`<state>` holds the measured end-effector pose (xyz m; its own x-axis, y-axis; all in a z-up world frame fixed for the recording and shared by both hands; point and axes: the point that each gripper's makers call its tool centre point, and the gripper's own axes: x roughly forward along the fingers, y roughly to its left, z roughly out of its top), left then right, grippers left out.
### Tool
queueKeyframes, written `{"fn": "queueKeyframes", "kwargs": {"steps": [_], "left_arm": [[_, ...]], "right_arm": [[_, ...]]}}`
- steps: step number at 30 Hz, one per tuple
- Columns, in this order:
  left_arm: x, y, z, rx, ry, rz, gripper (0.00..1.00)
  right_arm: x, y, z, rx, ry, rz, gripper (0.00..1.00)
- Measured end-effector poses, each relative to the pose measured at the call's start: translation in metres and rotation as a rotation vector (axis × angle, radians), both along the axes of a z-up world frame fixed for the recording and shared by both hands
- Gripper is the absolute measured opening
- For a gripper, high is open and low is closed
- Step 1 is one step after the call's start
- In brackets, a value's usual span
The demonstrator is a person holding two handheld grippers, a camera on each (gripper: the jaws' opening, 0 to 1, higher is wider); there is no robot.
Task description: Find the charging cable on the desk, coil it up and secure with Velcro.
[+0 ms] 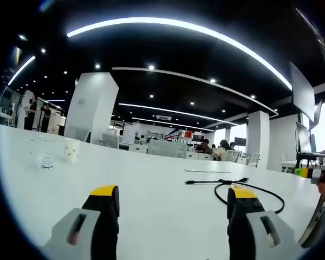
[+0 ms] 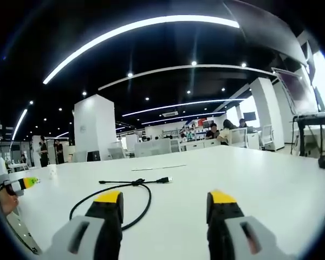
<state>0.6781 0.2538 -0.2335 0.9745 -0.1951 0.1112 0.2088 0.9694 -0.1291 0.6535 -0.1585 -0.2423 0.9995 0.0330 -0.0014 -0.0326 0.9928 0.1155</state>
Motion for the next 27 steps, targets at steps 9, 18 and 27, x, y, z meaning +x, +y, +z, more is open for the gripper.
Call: {"fn": "queueKeyframes", "kwargs": {"steps": [9,18,27], "left_arm": [[0.0,-0.001,-0.003,-0.001,0.003,-0.002,0.82],[0.001,0.0,-0.003,-0.019,-0.002,-0.006,0.82],[0.004,0.005,0.004,-0.025,-0.021,0.001,0.82]], "right_arm": [[0.0,0.003,-0.002,-0.027,0.009,0.019,0.64],[0.001,0.005,-0.004,-0.026,0.017,0.021,0.64],[0.002,0.005,0.008,-0.03,-0.012,0.016,0.63]]}}
